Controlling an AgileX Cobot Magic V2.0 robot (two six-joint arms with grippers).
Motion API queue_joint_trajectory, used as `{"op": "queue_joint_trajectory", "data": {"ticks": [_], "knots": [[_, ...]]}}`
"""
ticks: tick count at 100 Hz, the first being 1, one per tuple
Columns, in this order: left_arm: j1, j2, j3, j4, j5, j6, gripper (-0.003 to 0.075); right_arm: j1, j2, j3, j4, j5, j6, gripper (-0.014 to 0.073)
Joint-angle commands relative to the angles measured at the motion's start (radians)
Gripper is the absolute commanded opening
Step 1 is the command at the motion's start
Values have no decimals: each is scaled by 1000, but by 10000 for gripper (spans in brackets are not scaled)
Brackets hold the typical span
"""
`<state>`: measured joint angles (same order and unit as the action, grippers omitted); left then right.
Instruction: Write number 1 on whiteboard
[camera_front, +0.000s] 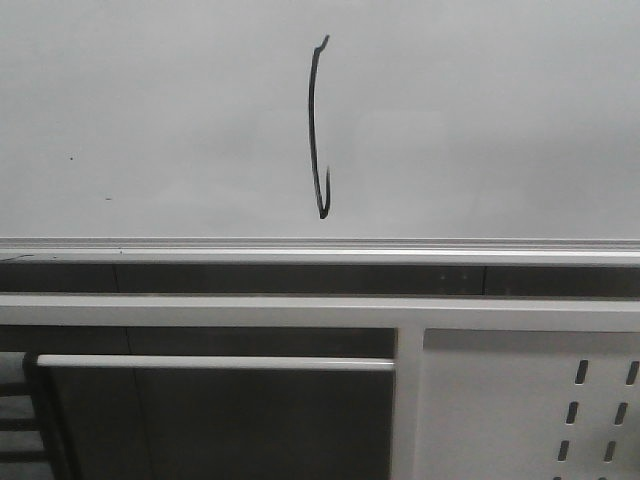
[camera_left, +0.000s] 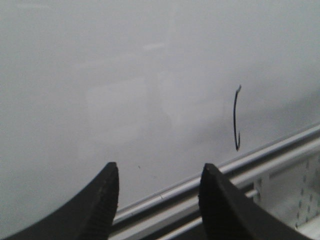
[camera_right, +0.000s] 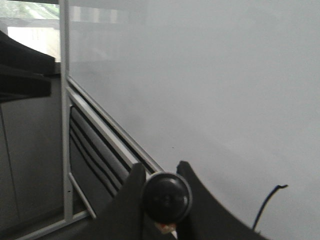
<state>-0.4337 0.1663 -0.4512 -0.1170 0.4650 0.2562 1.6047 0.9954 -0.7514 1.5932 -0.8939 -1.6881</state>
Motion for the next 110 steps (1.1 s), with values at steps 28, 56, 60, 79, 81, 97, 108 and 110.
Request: {"op": "queue_joint_trajectory", "data": {"ticks": [28,56,60,79,81,97,108,110], "knots": [[3,228,-167,-573,284,628,365,2,-9,-47,-23,213,-19,-79],[-36,292,-259,-666,434,714,346,0,-4,-58,-23,369,-19,-79],[-55,297,-270,-672,434,717,336,0,1,-70,-23,377,-19,-79],[-107,338,-319,-671,458,717,314,0,57,-135,-23,399,-61,-79],[-109,344,-323,-671,460,717,314,0,65,-139,-23,399,-63,-79],[-109,360,-336,-671,471,717,314,0,103,-151,-22,399,-63,-79],[-109,360,-336,-671,484,717,314,0,109,-151,-21,400,-63,-79],[-109,360,-336,-671,486,717,314,0,109,-151,-21,400,-63,-79]]}}
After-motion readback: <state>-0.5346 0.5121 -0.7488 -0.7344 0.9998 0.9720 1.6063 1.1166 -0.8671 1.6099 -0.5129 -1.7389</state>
